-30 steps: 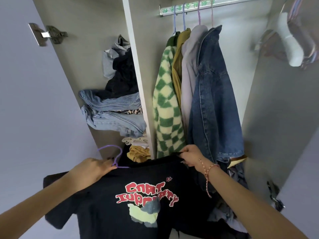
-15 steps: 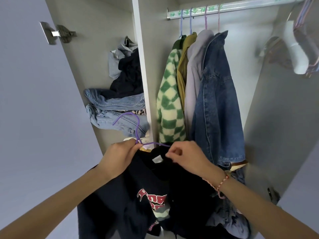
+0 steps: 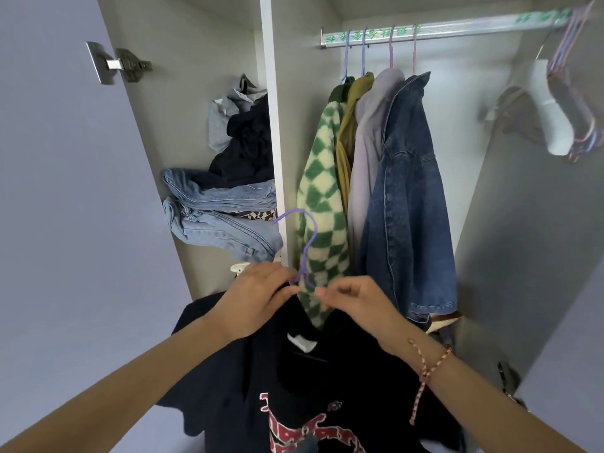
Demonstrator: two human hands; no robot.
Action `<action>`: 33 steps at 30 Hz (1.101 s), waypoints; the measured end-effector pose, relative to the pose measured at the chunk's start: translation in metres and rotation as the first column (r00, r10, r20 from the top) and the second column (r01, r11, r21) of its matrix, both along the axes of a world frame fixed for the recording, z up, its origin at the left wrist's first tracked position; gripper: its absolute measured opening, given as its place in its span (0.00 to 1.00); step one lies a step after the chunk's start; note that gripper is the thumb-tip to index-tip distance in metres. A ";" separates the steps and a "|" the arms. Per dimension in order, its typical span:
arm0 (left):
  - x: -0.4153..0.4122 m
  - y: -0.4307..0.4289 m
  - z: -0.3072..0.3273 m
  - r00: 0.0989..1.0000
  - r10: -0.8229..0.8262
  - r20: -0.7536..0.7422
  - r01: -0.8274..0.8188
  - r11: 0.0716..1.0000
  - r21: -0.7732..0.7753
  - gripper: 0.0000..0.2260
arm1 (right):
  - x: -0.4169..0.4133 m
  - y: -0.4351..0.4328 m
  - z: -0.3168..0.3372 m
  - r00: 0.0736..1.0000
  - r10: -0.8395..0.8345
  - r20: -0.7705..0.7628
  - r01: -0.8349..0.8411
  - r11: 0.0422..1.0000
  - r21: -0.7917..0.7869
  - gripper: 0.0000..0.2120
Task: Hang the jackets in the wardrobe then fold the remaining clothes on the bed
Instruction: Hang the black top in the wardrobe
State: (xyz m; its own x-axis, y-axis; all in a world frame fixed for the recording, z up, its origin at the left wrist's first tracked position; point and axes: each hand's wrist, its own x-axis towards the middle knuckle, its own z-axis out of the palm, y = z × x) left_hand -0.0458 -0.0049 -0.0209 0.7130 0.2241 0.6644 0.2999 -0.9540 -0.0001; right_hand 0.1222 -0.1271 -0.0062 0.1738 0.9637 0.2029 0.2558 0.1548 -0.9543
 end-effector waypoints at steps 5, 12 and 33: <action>-0.039 0.019 -0.011 0.934 0.304 -0.186 -0.348 0.893 -0.285 0.32 | 0.023 -0.015 0.012 0.989 -0.148 -0.014 0.148 0.987 0.058 0.17; -0.052 0.029 -0.014 0.980 0.126 -0.152 -0.180 0.890 -0.419 0.24 | 0.032 -0.030 0.005 0.986 -0.169 0.006 0.169 0.986 -0.011 0.18; 0.100 0.000 0.028 0.955 0.017 0.296 0.162 0.806 -0.569 0.13 | 0.067 -0.097 0.089 0.981 -0.184 0.068 0.188 0.980 -0.064 0.06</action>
